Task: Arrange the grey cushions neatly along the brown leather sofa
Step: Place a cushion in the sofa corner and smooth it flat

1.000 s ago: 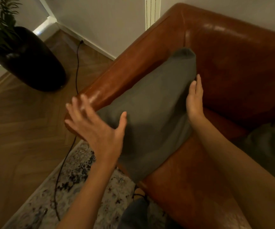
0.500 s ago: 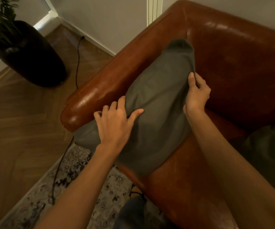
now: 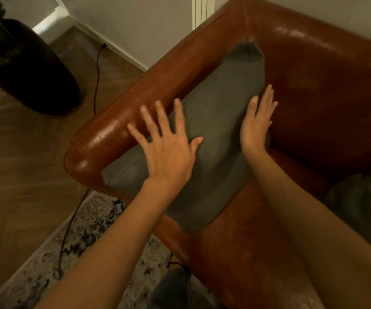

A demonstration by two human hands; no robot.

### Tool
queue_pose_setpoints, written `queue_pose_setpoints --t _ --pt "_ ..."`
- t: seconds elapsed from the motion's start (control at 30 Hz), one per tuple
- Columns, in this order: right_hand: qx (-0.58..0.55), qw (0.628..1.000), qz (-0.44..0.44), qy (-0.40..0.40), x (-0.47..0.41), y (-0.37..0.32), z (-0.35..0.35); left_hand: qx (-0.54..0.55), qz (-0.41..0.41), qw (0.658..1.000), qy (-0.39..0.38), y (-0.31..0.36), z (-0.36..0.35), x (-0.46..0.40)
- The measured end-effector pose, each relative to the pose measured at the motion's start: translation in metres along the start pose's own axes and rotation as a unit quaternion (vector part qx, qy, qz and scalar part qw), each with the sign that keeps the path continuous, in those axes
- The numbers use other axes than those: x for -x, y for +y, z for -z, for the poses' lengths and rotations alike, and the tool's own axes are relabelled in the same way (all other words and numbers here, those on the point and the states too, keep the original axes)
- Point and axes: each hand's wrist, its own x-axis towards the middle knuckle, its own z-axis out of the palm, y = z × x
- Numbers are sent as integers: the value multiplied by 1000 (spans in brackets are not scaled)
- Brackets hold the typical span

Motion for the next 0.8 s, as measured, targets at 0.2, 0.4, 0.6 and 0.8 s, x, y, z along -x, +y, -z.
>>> queue_pose_setpoints --t 0.2,0.4,0.6,0.8 --pt "34 996 80 14 17 4 -30 -52 -211 975 54 2 -28 -6" --pt "83 992 88 29 9 5 -54 -80 -200 975 56 -13 -47 -21" --pt "109 987 95 65 1 10 -73 -93 -178 978 62 -14 -59 -30" --pt "128 984 97 82 -4 14 -86 -101 -164 979 64 -14 -68 -35"
